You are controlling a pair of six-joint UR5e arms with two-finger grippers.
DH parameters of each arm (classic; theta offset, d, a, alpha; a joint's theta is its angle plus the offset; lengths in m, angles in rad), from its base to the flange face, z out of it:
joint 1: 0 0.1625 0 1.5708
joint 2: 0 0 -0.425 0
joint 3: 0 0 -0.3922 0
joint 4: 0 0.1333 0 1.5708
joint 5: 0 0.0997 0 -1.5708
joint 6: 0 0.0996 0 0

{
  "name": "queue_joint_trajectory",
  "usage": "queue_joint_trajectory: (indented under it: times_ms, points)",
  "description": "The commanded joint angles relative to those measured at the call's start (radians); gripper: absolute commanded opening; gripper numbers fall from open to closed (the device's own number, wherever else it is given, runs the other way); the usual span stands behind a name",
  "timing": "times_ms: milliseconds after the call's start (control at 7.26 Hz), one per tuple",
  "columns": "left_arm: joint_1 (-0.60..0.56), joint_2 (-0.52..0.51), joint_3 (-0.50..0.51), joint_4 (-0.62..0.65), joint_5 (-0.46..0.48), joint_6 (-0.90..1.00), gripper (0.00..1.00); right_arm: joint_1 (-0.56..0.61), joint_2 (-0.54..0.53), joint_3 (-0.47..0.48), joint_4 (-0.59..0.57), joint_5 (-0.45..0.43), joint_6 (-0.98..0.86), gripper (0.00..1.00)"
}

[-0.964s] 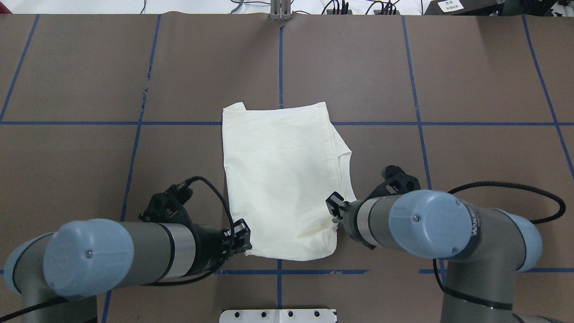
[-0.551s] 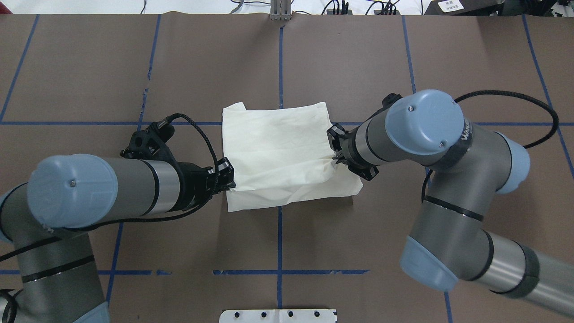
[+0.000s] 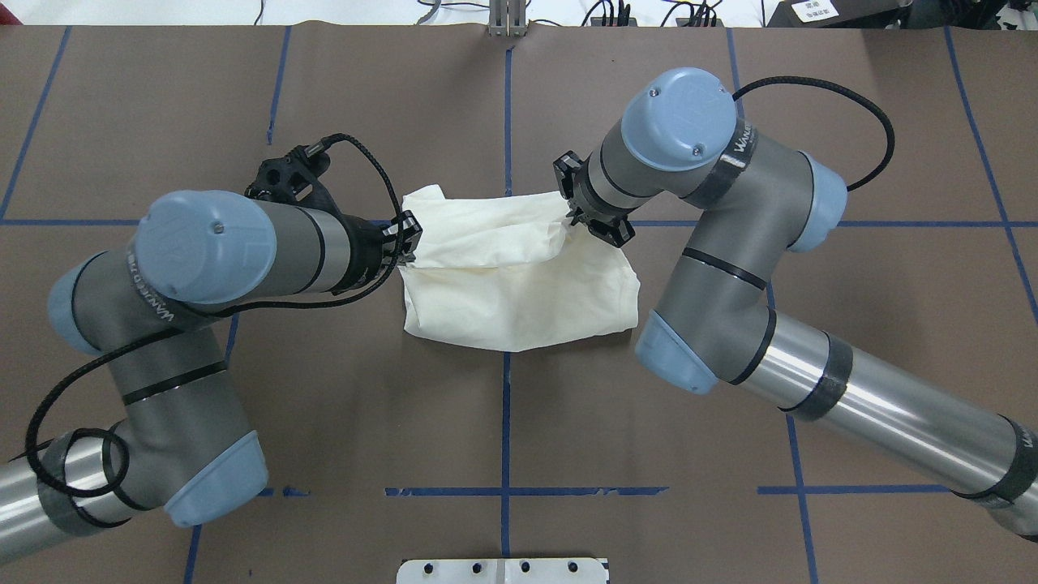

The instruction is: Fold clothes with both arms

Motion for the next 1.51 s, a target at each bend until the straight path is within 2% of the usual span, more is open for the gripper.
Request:
queue_joint_trajectory:
  times_ms: [0, 138, 275, 551, 688, 826, 964, 1377]
  points:
    - [-0.042, -0.045, 0.203, -0.141, 0.005, 0.055, 0.0, 0.018, 0.072, -0.209, 0.128, 0.008, -0.025, 0.0]
    - [-0.055, -0.062, 0.287, -0.223, 0.005, 0.06, 0.0, 0.02, 0.089, -0.284, 0.182, 0.01, -0.04, 0.0]
    - [-0.074, -0.109, 0.372, -0.243, 0.005, 0.104, 0.0, 0.021, 0.105, -0.369, 0.243, 0.01, -0.084, 0.0]
    - [-0.132, -0.125, 0.396, -0.323, -0.008, 0.179, 0.4, 0.035, 0.135, -0.437, 0.282, 0.013, -0.101, 0.0]
    - [-0.144, -0.081, 0.354, -0.357, -0.09, 0.23, 0.39, 0.035, 0.136, -0.44, 0.283, 0.013, -0.101, 0.0]
    - [-0.146, -0.033, 0.337, -0.412, -0.157, 0.271, 0.21, 0.035, 0.136, -0.442, 0.284, 0.013, -0.101, 0.0]
    - [-0.141, 0.002, 0.325, -0.458, -0.166, 0.273, 0.0, 0.035, 0.136, -0.442, 0.284, 0.015, -0.101, 0.0]
    - [-0.044, 0.01, 0.348, -0.463, -0.184, 0.275, 0.0, 0.041, 0.139, -0.44, 0.284, 0.022, -0.1, 0.0]
